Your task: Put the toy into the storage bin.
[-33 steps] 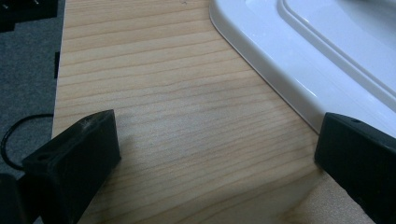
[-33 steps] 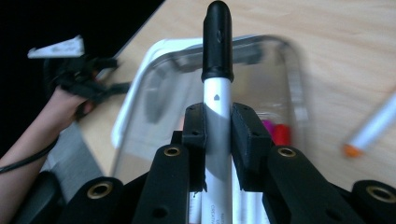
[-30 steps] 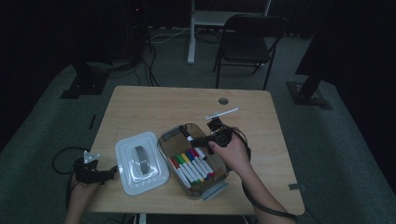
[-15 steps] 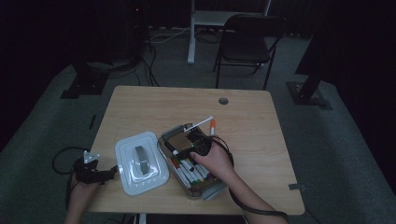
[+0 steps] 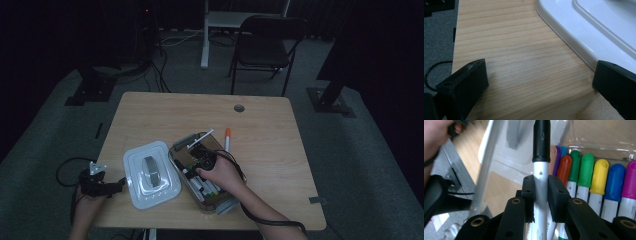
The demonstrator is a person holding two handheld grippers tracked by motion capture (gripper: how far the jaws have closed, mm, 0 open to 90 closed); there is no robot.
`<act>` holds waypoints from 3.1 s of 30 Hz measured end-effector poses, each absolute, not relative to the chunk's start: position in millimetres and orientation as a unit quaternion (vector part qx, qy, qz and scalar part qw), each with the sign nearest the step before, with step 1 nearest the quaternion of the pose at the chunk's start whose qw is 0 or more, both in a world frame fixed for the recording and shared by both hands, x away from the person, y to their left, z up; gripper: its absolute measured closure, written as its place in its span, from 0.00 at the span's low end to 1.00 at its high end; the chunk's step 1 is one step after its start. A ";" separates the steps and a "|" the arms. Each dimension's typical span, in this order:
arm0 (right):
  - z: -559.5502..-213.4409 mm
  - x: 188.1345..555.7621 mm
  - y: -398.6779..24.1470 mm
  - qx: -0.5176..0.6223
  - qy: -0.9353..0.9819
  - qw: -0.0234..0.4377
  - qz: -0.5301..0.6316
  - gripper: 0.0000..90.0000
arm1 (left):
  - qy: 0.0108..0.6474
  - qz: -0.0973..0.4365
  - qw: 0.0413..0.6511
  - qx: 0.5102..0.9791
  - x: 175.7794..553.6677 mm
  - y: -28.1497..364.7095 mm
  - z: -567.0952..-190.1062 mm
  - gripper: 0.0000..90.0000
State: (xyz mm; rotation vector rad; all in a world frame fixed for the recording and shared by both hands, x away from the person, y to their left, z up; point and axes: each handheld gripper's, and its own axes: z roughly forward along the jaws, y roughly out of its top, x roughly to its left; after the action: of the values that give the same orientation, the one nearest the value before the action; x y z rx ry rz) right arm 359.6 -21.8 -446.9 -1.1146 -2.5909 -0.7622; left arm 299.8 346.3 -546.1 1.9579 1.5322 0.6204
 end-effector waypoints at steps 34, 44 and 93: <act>-405.8 357.1 -68.9 -0.359 -0.873 0.084 -0.321 0.72 | 0.573 0.232 0.287 0.732 299.8 346.2 -546.2 0.01; -377.8 369.9 -136.0 -0.399 -0.830 0.024 -0.389 0.70 | 0.573 0.232 0.286 0.732 299.8 346.2 -546.2 0.01; -518.3 488.2 -147.3 -0.550 -0.786 -0.038 -0.281 0.74 | 0.573 0.231 0.286 0.732 299.7 346.2 -546.2 0.01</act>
State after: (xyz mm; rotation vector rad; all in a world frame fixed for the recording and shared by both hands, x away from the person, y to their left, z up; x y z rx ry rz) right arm 488.2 -147.3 -518.3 -1.7709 -2.5297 -0.9060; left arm 299.7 346.2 -546.2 1.9565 1.5328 0.6184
